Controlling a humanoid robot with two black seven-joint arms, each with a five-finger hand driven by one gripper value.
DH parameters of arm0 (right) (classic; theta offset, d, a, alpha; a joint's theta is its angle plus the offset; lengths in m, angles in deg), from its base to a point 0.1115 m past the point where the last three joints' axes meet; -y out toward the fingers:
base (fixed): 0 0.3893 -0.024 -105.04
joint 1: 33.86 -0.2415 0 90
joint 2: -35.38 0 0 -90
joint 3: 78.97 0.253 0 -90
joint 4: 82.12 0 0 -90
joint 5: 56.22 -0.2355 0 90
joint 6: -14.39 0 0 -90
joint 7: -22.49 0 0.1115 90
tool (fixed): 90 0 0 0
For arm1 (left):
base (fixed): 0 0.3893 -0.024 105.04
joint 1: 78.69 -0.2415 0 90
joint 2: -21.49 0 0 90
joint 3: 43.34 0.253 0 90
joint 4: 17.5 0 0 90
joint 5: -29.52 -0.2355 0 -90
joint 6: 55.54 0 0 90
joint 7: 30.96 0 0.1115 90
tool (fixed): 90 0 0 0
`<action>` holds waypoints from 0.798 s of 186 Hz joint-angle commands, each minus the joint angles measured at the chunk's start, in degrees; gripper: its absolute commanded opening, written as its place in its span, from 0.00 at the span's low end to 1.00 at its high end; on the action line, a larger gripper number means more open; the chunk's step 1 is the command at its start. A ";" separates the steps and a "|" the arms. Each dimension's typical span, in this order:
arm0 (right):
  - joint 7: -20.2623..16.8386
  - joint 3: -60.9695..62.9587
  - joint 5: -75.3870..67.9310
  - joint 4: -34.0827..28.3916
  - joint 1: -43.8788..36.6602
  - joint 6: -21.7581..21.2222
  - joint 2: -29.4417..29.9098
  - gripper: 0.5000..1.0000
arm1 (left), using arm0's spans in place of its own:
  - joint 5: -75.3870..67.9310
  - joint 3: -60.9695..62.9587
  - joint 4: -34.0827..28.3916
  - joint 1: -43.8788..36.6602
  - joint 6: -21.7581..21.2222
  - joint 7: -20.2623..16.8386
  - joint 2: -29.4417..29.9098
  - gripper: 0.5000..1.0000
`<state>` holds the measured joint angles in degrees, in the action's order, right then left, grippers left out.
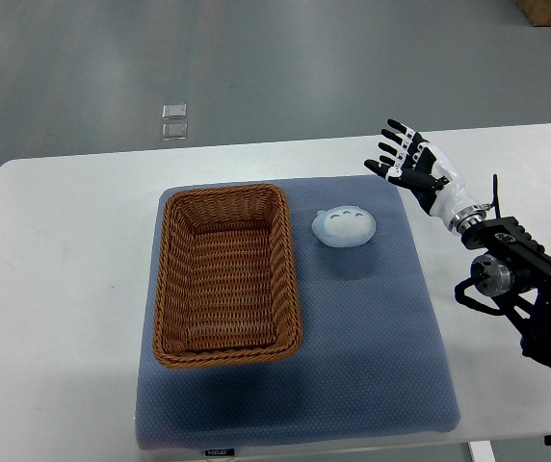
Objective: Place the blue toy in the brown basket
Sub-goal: 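Move the right hand down toward the pale blue plush toy, then close the right hand's fingers around the blue plush toy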
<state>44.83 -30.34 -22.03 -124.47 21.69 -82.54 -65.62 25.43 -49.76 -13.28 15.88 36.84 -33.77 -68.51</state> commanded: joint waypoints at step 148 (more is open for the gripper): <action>8.86 -37.29 32.43 -2.91 -18.21 -3.53 -11.85 0.78 | 0.05 -0.09 -0.17 0.00 -0.01 0.00 0.00 1.00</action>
<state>53.77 -66.97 8.85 -127.44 3.54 -86.14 -77.85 25.48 -49.85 -13.50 15.88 36.84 -33.77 -68.51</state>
